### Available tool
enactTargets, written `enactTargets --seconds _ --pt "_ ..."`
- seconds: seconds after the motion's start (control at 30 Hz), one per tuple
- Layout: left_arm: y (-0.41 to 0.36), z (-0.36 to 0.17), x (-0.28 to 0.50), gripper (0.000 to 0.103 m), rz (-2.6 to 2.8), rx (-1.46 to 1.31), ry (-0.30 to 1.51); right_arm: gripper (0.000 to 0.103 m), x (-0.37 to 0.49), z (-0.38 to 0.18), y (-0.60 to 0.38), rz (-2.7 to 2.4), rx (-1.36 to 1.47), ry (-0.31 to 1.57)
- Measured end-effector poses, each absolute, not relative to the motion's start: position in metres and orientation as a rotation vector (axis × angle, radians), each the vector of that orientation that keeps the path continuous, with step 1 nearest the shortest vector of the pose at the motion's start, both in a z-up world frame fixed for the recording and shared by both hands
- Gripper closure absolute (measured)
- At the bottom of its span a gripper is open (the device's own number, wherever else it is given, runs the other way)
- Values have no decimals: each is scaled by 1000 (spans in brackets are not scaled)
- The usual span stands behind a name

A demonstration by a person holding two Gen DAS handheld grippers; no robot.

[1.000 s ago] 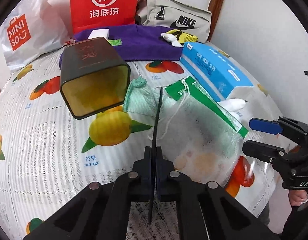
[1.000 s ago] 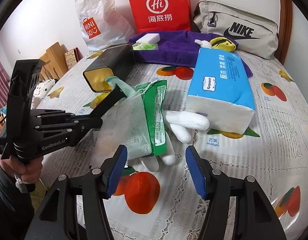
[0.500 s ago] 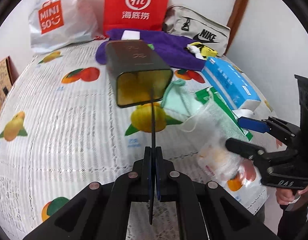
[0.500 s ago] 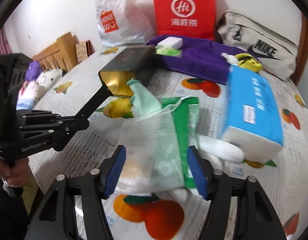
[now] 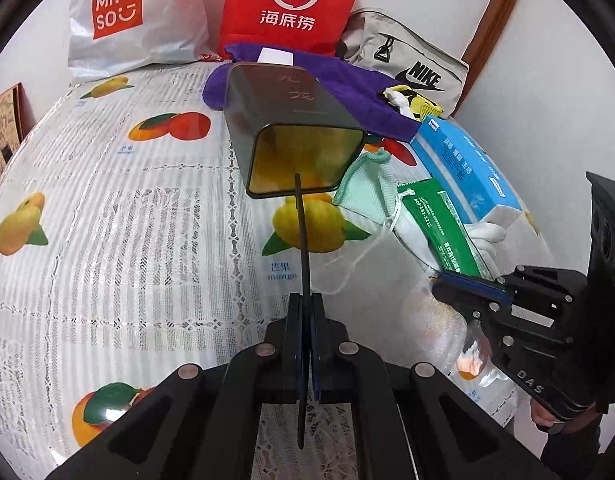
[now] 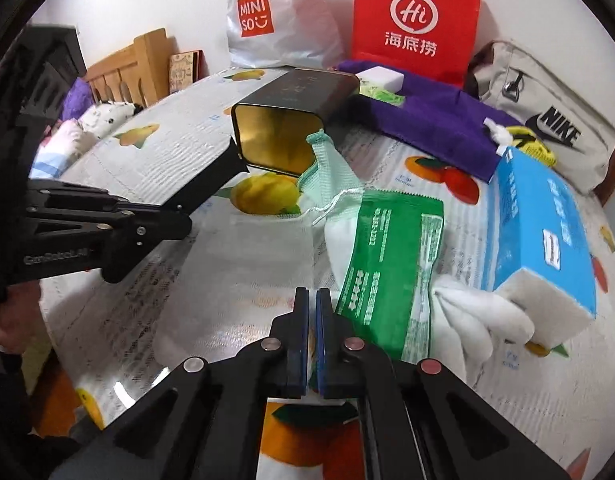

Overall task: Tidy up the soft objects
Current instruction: 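Grasp the clear plastic bag with the right tool while the left tool holds the strap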

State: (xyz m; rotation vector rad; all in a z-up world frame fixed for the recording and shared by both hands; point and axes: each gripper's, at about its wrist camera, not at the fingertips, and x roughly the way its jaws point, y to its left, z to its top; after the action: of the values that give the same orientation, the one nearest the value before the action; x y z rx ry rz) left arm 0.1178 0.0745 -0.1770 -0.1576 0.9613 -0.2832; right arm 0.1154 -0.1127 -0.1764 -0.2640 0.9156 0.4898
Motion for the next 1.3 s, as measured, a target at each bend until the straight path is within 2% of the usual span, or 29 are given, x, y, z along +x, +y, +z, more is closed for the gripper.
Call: enactTargets --seconds 0.03,0.17,0.2,0.4,0.53,0.57,0.6,0.63,0.67,0.7,1.03,1.3 --pt "76 -177 118 99 -281 -159 962 96 116 -176 -114 494 -246 930" --pt "80 -176 116 99 -268 -165 960 35 114 -172 -111 536 -185 927" --pt "81 -176 116 99 -263 -163 959 32 113 -171 -110 548 -169 912" --pt "94 -177 113 99 -229 -170 960 26 115 -177 -84 596 -189 912" --pt "99 -178 112 99 -222 -178 963 26 116 -192 -67 567 -277 905" --pt "100 -178 111 99 -221 -178 962 33 115 -193 -65 567 -285 887" --pt "101 -179 111 99 -221 -180 962 52 114 -192 -64 574 -285 883" --pt "101 -179 111 99 -221 -184 963 64 114 -191 -63 579 -285 878" --pt "102 -180 112 99 -221 -186 964 87 115 -189 -65 582 -282 881" --pt "102 -181 112 99 -220 -187 966 92 117 -188 -66 591 -274 890" --pt "97 -182 111 99 -252 -211 972 94 108 -154 -91 658 -123 814" --pt "77 -183 110 99 -295 -201 988 94 94 -130 -154 511 -69 757"
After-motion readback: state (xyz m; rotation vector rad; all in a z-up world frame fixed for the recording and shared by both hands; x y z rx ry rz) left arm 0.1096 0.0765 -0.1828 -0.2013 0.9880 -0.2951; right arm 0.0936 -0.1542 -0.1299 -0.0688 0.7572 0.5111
